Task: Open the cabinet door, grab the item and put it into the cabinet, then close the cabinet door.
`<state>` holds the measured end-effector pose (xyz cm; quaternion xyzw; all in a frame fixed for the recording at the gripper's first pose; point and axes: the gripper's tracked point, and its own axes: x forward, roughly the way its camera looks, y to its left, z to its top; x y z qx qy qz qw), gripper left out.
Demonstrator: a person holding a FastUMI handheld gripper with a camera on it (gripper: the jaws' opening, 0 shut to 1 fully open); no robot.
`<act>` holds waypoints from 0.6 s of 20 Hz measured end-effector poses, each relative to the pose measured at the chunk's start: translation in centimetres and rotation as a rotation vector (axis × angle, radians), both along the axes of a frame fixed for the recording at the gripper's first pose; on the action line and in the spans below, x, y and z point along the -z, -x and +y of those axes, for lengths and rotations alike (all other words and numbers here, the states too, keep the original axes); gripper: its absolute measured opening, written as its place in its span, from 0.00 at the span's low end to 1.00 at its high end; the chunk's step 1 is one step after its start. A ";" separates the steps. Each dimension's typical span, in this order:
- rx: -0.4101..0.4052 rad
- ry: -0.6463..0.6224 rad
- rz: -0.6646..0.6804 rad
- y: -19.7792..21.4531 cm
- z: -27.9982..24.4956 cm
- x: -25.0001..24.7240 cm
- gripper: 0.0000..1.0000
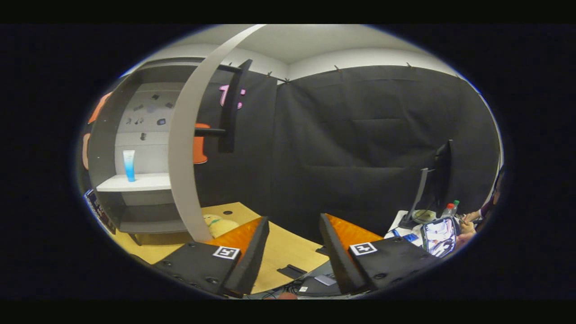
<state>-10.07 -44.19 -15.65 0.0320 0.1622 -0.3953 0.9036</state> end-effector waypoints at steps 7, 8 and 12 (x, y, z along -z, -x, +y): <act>-0.125 -0.012 -0.005 -1.8 6.1 -0.6 0.51; -0.151 -0.020 -0.010 -2.2 7.3 -0.6 0.51; -0.259 -0.044 -0.032 -3.9 12.5 -0.8 0.52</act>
